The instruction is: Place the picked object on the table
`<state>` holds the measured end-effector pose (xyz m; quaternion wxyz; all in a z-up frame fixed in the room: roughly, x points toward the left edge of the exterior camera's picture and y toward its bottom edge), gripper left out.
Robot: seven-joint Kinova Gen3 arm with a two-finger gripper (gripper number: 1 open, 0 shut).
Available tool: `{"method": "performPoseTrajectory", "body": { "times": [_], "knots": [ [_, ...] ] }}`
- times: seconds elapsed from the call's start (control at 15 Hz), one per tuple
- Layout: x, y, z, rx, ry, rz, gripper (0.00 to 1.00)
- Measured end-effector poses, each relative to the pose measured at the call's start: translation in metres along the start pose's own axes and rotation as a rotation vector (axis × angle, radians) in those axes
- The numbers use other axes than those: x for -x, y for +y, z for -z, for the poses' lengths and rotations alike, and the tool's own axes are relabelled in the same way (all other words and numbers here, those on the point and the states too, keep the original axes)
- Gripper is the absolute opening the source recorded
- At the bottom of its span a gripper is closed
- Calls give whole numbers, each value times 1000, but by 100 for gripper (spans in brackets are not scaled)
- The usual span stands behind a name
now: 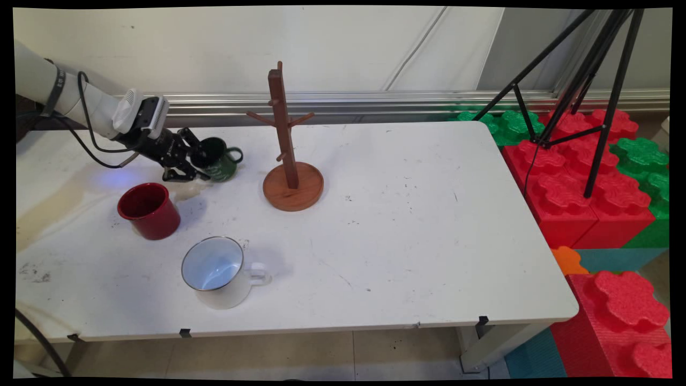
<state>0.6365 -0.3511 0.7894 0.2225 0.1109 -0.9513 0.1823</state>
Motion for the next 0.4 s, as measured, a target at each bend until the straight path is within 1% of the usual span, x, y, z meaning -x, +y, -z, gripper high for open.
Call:
{"method": "performPoseTrajectory", "body": {
  "times": [0.4],
  "knots": [
    [-3,-2,-1,1,5,-6,100]
  ]
}}
